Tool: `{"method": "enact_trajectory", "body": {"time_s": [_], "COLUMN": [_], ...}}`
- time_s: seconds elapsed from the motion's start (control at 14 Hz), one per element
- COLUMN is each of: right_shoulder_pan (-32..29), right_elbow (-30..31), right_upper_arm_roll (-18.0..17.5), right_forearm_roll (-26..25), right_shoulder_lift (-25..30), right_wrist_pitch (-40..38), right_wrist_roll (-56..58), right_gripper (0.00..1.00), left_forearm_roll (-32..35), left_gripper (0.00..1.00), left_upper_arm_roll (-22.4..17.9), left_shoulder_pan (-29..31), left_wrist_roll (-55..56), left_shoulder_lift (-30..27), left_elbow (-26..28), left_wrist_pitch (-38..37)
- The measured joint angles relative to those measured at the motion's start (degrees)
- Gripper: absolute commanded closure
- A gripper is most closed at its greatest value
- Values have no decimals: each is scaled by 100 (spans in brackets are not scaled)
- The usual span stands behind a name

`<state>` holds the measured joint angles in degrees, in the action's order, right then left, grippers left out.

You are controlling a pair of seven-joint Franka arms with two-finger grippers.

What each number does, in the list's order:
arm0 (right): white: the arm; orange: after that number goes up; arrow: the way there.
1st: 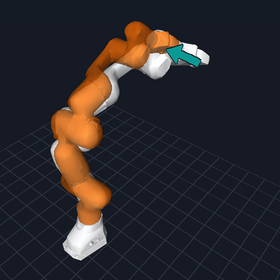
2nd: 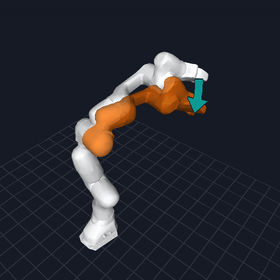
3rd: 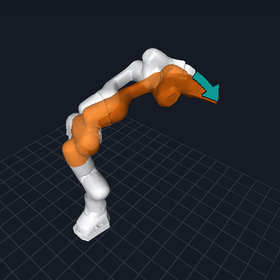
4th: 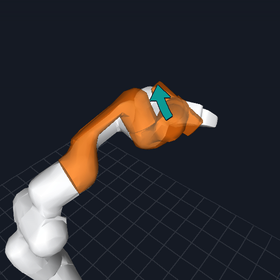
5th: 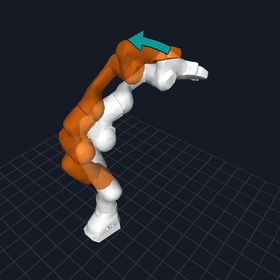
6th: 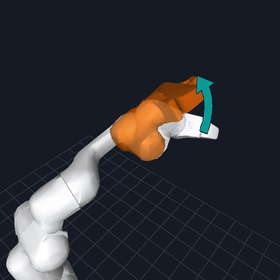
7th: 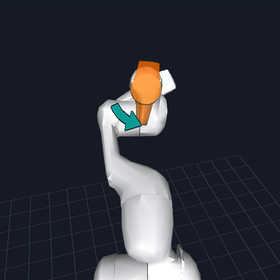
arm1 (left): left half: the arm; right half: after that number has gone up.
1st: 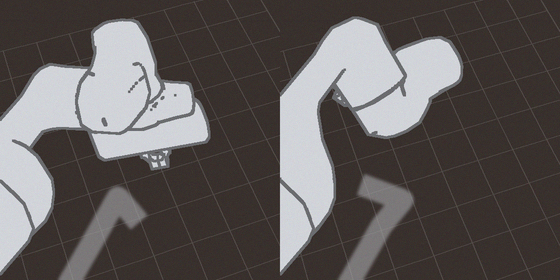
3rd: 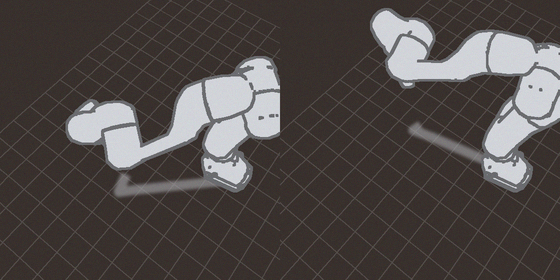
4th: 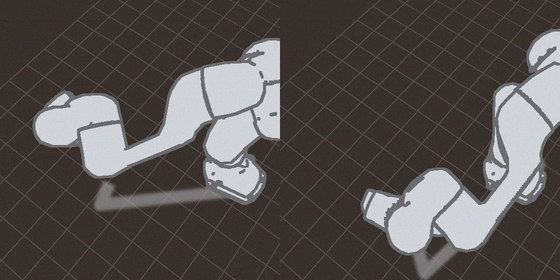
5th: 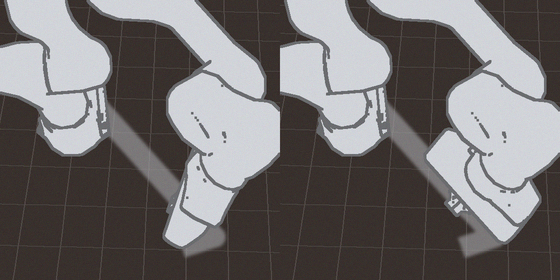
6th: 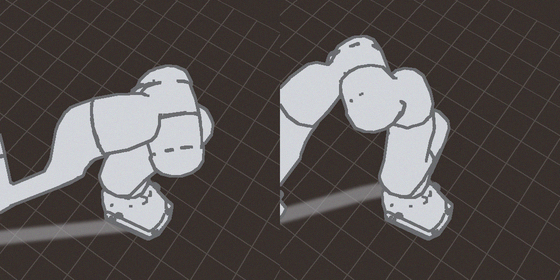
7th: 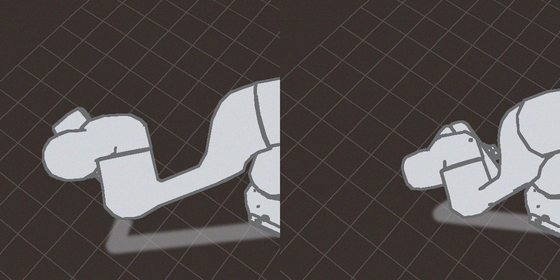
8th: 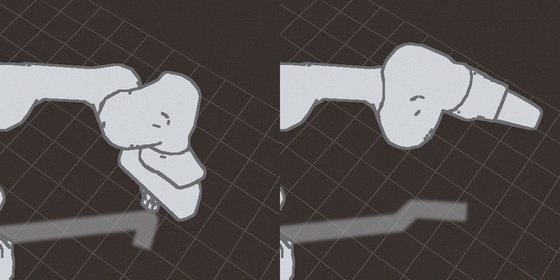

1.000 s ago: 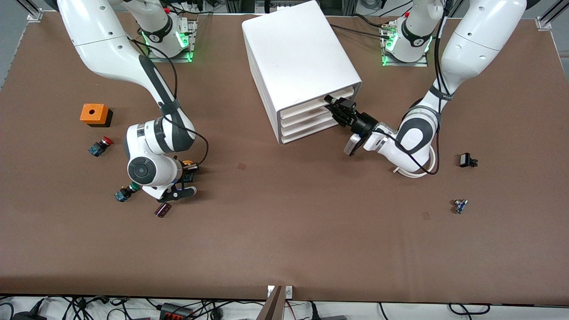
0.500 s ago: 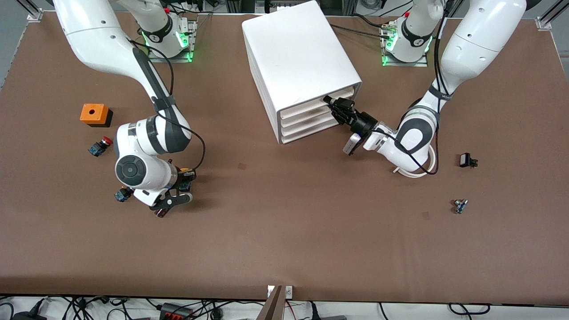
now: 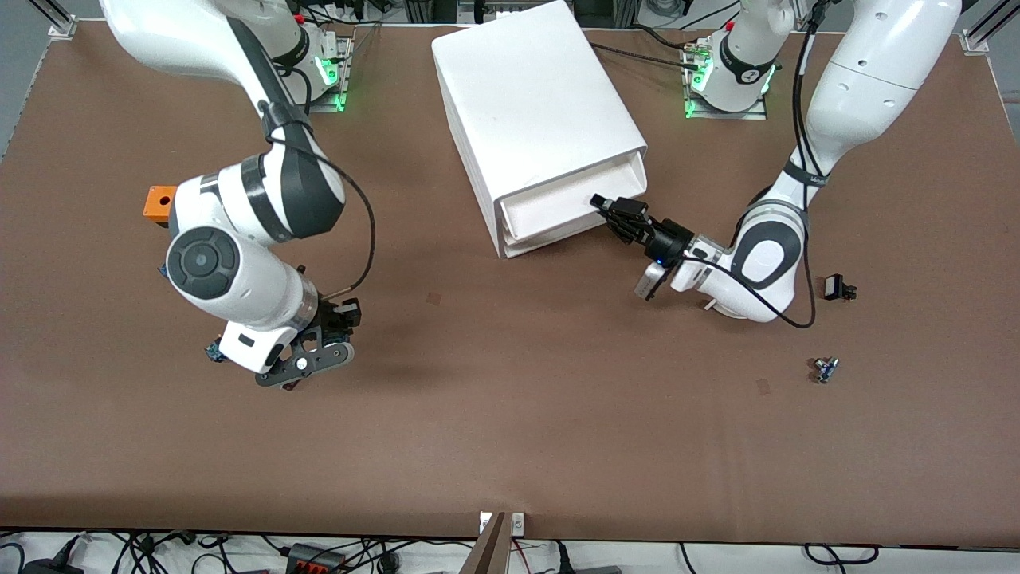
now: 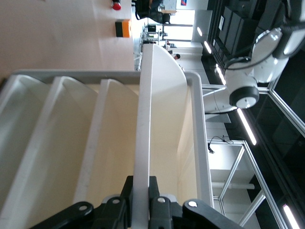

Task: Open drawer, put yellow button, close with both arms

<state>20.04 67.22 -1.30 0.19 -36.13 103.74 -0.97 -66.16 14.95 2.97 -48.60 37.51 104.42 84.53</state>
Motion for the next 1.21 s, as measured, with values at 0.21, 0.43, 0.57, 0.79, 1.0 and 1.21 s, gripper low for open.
{"method": "enact_trajectory", "body": {"time_s": [0.21, 0.43, 0.57, 0.79, 1.0, 1.21], "right_shoulder_pan": [408, 859, 1173, 1616, 2110, 2605], "right_elbow": [-318, -376, -517, -647, -648, -648], "right_upper_arm_roll": [-7, -12, -13, -15, -19, -15], "right_forearm_roll": [1, 2, 3, 3, 7, 6], "right_shoulder_lift": [167, 322, 351, 349, 276, 110], "right_wrist_pitch": [-250, -228, -41, 259, 530, 763], "right_wrist_roll": [0, -3, -197, -703, -1381, -2057], "right_gripper": [95, 95, 95, 95, 95, 95], "left_forearm_roll": [-2, -3, -3, 19, 547, 1570], "left_gripper": [97, 45, 0, 0, 0, 0], "left_upper_arm_roll": [-212, -292, -324, -363, -363, -362], "left_shoulder_pan": [18, 23, 22, 97, 243, 257], "left_wrist_roll": [107, 292, 560, 1019, 2047, 2971], "left_shoulder_lift": [327, 525, 553, 539, 212, -335], "left_elbow": [-557, -892, -945, -1059, -1296, -1435], "left_wrist_pitch": [-48, -121, -71, -62, -112, -117]}}
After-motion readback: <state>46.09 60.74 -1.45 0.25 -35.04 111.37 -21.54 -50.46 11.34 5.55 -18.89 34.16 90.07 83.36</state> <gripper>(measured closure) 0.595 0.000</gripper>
